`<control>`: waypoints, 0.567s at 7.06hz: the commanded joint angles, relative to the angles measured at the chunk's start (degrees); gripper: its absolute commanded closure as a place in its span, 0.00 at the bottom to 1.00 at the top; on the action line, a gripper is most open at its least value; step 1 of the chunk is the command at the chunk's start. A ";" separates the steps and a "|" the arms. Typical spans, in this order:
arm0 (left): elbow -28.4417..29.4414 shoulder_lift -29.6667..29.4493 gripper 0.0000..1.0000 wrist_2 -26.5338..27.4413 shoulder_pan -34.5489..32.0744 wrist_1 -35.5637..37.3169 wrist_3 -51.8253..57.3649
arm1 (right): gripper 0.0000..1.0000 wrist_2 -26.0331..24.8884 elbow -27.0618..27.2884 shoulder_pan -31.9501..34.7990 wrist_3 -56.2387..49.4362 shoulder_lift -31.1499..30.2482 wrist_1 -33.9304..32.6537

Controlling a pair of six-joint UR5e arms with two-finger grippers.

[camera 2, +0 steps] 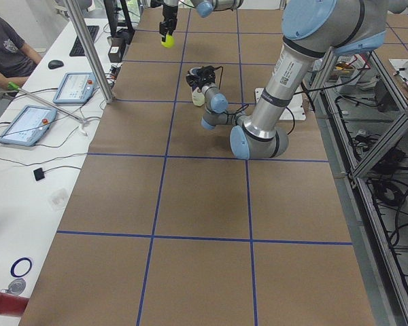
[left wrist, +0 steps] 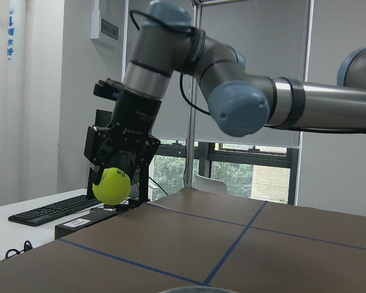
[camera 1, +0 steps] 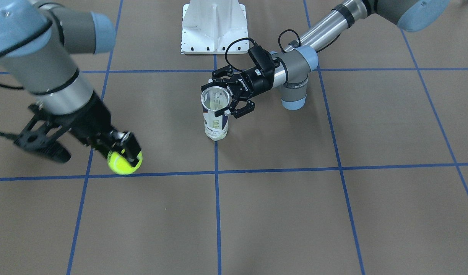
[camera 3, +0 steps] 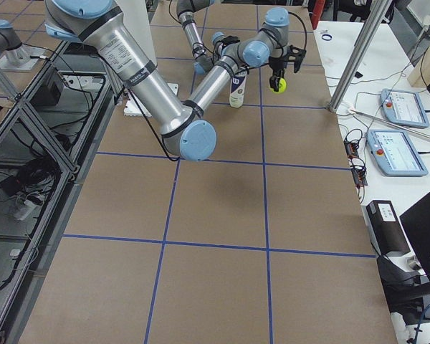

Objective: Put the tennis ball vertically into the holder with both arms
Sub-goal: 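Carry the second tennis ball with the right gripper over the can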

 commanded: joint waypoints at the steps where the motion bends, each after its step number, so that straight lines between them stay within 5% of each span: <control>1: -0.02 0.00 0.12 0.00 -0.06 0.00 0.00 | 1.00 -0.63 6.07 -8.16 9.11 2.19 -2.89; 4: 0.07 -0.09 0.12 0.00 -0.06 0.00 0.00 | 1.00 -3.19 6.51 -14.25 11.33 2.55 -2.62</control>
